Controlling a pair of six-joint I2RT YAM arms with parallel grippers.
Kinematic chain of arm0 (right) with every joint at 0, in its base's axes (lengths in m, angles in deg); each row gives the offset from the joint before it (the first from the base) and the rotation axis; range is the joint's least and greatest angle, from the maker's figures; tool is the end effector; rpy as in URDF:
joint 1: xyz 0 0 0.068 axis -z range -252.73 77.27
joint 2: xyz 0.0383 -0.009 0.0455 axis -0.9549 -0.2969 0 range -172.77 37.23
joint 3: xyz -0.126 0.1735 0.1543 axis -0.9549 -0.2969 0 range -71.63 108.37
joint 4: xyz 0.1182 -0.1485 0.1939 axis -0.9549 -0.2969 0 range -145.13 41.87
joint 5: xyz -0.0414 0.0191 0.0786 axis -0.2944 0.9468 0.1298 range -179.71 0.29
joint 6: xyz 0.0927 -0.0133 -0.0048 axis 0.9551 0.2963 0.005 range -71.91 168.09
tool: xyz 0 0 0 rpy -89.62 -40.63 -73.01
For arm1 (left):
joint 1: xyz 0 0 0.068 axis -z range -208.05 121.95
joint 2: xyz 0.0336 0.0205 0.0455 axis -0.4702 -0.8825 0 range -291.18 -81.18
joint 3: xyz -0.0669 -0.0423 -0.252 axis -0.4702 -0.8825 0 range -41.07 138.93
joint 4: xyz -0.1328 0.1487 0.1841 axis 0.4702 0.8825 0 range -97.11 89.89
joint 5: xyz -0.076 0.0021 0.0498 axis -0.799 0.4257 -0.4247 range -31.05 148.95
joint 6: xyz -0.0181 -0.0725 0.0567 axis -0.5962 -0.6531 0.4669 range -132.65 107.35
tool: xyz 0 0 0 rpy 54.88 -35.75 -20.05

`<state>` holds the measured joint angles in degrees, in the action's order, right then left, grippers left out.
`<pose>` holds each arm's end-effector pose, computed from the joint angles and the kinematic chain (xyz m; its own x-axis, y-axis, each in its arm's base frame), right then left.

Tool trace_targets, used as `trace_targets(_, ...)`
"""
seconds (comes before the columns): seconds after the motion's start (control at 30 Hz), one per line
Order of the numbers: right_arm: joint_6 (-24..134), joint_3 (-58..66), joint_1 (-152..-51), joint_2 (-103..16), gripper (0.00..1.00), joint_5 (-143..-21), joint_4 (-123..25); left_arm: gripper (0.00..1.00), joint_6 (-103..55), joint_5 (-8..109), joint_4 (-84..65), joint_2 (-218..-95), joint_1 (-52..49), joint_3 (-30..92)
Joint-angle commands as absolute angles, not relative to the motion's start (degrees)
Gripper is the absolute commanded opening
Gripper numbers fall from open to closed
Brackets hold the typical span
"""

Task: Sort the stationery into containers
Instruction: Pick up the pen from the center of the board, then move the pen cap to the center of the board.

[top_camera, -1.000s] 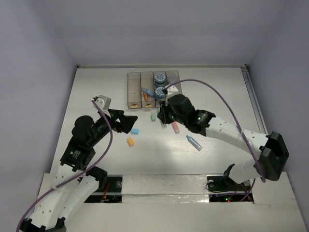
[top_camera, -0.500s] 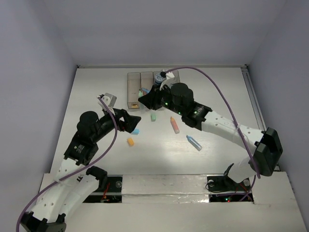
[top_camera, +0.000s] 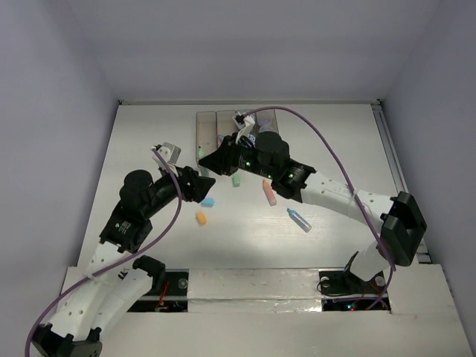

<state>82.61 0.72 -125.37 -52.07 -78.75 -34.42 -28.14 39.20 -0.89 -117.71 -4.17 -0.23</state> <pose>0.2515 0.3559 0.3426 -0.5357 0.2152 -0.8165 -0.7185 0.3919 0.5746 0.1887 -0.1148 0.3392 -0.2137 -0.1803 -0.9601 0.6567 0.7012 -0.2778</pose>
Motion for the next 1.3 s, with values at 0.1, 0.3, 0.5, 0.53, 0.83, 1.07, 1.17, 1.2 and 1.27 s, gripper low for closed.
trace_targets(0.1, 84.3, 3.4, -125.9, -51.9, 0.01, -74.2, -28.0, 0.53, -27.8, 38.9, -3.7, -117.7, -4.6, 0.2)
trace_targets(0.3, 84.4, 4.3, -126.4, -53.6, 0.01, -71.9, -28.3, 0.40, -27.9, 39.1, -3.9, -117.7, -5.1, 0.2)
trace_targets(0.5, 85.0, 3.5, -126.4, -53.8, 0.01, -71.6, -27.5, 0.19, -27.8, 39.1, -3.9, -117.8, -5.6, 0.2)
trace_targets(0.53, 85.1, 3.1, -126.4, -53.7, 0.01, -71.8, -27.5, 0.03, -27.9, 39.3, -3.9, -117.7, -5.6, 0.3)
trace_targets(0.83, 82.5, -1.5, -126.4, -49.2, 0.48, -77.8, -29.0, 0.00, -28.0, 39.4, -2.7, -117.7, -5.6, -0.3)
trace_targets(1.07, 79.2, -10.7, -121.7, -39.9, 1.00, -84.5, -32.7, 0.00, -27.2, 40.9, -0.5, -117.1, -5.6, 0.6)
trace_targets(1.17, 76.5, -14.0, -120.3, -39.3, 1.00, -86.8, -37.3, 0.00, -26.7, 41.7, 0.3, -116.7, -5.6, 0.2)
trace_targets(1.2, 75.6, -14.5, -120.3, -40.6, 1.00, -86.9, -39.1, 0.00, -26.7, 41.9, 0.2, -116.7, -5.6, -0.2)
trace_targets(1.27, 73.7, -13.7, -120.3, -43.2, 0.91, -87.1, -41.8, 0.00, -26.6, 42.1, -0.1, -116.8, -5.6, -0.5)
